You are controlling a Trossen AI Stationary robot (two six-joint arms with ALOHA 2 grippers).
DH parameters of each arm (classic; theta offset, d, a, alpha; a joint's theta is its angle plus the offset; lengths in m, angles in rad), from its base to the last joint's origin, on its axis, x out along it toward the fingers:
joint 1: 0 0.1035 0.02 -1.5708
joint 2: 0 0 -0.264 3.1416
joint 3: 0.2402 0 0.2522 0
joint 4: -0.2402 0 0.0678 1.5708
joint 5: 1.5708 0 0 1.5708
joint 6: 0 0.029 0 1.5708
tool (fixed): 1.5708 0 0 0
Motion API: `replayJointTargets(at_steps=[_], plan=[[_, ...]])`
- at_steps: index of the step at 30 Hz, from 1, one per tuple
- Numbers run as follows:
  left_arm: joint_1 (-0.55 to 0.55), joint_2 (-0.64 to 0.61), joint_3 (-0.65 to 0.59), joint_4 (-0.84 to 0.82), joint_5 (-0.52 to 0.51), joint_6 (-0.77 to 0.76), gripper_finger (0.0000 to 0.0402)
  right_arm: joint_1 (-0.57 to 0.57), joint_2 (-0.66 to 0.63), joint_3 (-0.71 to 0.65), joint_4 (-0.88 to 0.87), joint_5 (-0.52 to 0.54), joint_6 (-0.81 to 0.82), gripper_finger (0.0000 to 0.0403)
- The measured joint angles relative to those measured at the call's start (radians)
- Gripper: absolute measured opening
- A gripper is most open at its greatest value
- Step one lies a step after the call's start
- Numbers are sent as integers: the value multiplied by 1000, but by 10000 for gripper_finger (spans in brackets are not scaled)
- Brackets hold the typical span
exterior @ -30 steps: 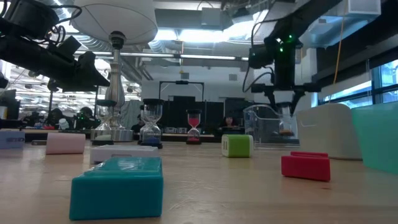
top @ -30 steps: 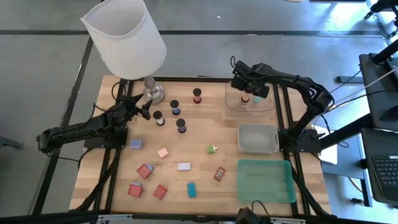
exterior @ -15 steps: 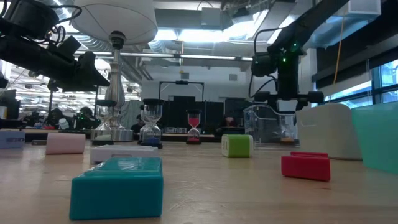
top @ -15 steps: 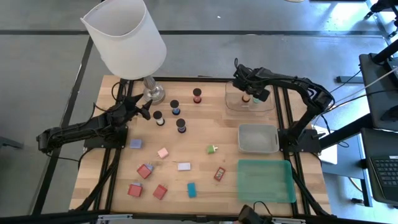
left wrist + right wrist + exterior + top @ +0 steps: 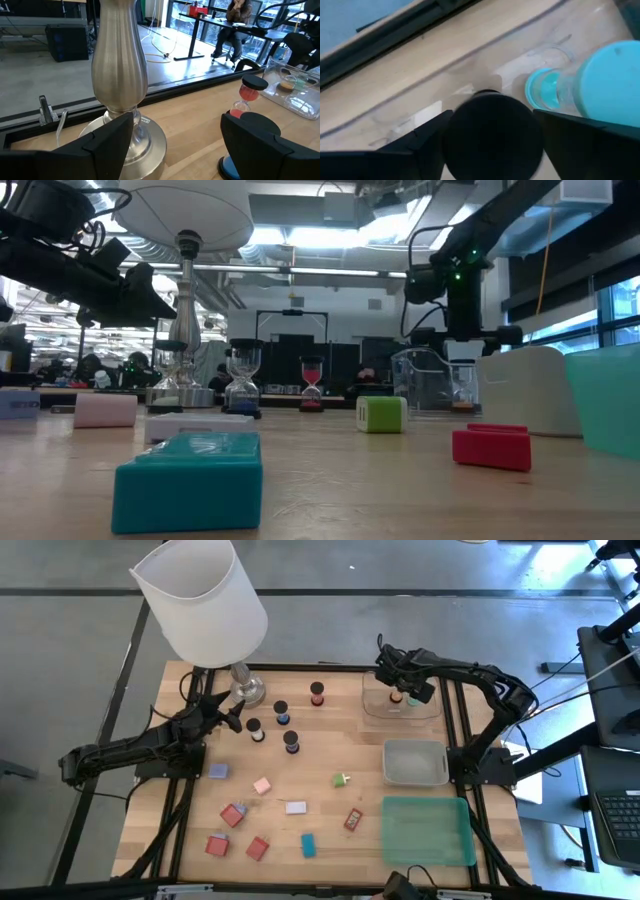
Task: Pick & Place Office items
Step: Put the yellow hourglass into the transparent bin, then put the green charger adapter into the white bin
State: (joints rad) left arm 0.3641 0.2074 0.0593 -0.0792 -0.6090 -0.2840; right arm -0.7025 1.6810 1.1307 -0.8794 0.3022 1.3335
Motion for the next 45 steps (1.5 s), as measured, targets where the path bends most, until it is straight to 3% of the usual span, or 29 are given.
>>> replayJointTargets(at_steps=[7, 9, 14, 24, 29, 36, 42, 45], plan=[[0, 0, 0, 0, 0, 0, 297, 0, 0, 75, -98, 0, 9, 381], [0, 0, 0, 0, 0, 0, 297, 3, 0, 121, -148, -7, 10, 393], [0, 0, 0, 0, 0, 0, 297, 42, 0, 251, -284, 5, 12, 372], [0, 0, 0, 0, 0, 0, 297, 198, 0, 498, -396, 10, -31, 380], [0, 0, 0, 0, 0, 0, 297, 290, 0, 540, -375, -54, -32, 380], [0, 0, 0, 0, 0, 0, 297, 402, 0, 539, -365, -59, -11, 380], [0, 0, 0, 0, 0, 0, 297, 499, 0, 539, -384, -61, -239, 380], [0, 0, 0, 0, 0, 0, 297, 545, 0, 539, -390, -143, -422, 379]])
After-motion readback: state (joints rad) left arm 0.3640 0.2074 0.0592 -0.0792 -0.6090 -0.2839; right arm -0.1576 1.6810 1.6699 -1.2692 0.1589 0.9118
